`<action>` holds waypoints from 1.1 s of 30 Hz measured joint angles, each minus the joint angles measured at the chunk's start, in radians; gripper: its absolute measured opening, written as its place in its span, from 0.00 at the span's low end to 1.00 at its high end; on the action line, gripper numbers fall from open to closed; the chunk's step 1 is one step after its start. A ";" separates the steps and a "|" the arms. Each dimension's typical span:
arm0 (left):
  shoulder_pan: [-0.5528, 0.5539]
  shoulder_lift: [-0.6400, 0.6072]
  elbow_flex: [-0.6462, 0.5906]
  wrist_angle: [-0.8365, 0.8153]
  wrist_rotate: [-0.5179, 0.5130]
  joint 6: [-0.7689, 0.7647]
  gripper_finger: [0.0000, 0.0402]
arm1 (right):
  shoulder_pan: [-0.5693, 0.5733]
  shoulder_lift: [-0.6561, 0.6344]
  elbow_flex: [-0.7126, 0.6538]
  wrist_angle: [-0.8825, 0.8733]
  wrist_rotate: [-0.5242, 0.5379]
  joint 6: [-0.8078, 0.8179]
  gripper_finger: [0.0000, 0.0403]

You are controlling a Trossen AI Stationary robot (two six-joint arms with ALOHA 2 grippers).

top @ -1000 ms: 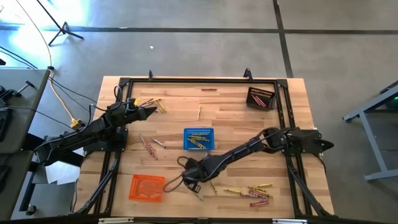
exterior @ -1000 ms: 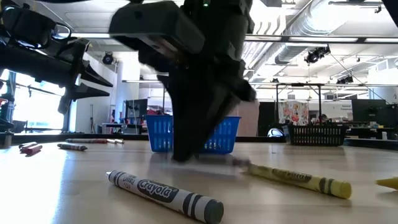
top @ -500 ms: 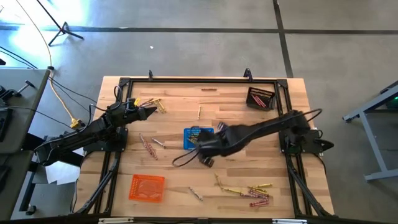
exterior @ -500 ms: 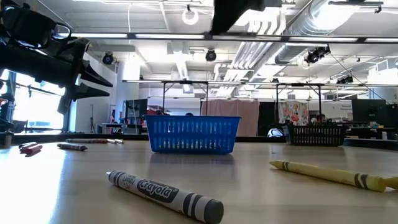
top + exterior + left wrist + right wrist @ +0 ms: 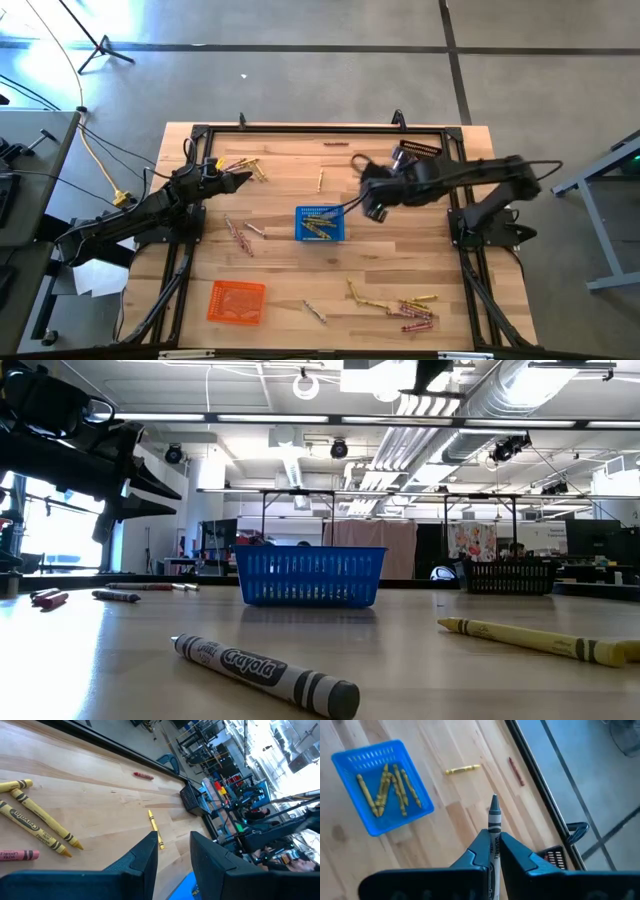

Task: Sort crayons
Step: Put the gray crayon into the orange basket

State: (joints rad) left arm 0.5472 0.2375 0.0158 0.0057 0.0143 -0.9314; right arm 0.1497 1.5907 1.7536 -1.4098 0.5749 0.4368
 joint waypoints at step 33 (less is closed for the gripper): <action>0.000 0.000 0.000 0.000 -0.001 0.000 0.25 | -0.103 -0.151 -0.793 1.558 -0.347 -0.053 0.03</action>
State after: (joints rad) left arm 0.5472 0.2375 0.0157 0.0057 0.0134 -0.9313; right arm 0.0465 1.4399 0.9602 0.1485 0.2278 0.3839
